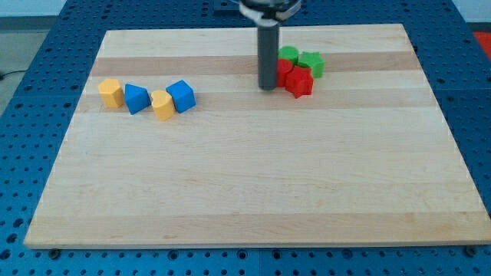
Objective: Push the green circle along with the red circle slightly down
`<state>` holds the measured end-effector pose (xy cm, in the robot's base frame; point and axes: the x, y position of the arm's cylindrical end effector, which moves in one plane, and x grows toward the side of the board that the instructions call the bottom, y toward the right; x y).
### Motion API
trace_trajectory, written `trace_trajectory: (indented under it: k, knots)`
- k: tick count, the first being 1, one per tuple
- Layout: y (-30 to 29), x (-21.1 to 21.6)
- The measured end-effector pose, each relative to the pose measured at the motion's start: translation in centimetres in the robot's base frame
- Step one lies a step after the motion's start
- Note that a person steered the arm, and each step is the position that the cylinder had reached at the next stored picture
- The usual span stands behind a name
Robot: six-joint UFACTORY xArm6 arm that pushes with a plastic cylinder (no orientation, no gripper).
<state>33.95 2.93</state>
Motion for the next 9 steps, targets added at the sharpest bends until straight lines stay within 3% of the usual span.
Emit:
trace_trajectory:
  k: [1, 2, 3, 4, 5, 6, 8, 9]
  knots:
    - [0.4, -0.2]
    - [-7.3, -1.2]
    - [-10.4, -6.9]
    - [-6.1, -11.9]
    - [0.9, -12.7]
    - [3.8, -10.4]
    - [1.1, -8.3]
    - [4.1, -7.0]
